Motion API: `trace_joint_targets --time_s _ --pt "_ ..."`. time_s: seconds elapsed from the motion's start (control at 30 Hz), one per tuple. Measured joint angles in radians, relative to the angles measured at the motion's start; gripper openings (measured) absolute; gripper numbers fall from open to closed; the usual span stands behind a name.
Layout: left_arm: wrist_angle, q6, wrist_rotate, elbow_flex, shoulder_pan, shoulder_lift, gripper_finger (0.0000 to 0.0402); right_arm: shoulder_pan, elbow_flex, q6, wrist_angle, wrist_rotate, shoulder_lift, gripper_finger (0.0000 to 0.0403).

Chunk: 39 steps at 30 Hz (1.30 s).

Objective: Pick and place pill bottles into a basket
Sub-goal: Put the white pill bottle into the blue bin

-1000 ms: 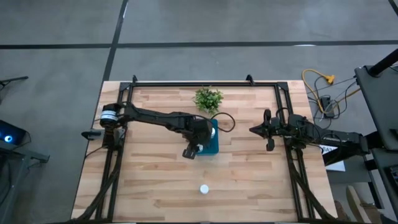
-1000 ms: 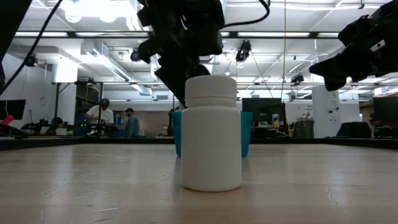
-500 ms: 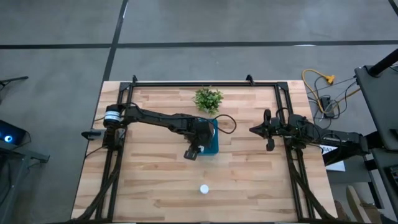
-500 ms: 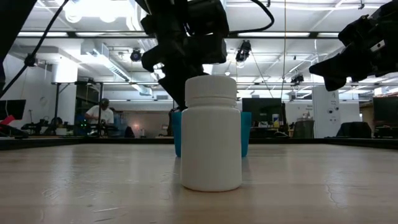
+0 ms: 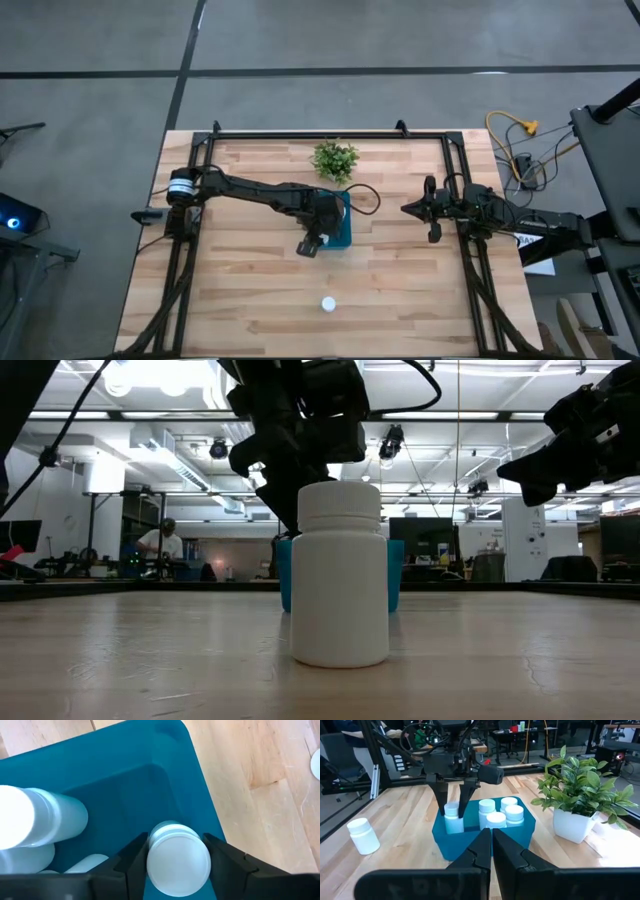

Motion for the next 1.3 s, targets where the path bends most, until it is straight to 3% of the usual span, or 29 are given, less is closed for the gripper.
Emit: trace_joint_targets --time_s 1.3 --pt "0.070 -0.023 0.012 -0.052 0.001 -0.001 0.0167 0.000 0.000 0.002 0.000 0.000 0.000 0.0008"
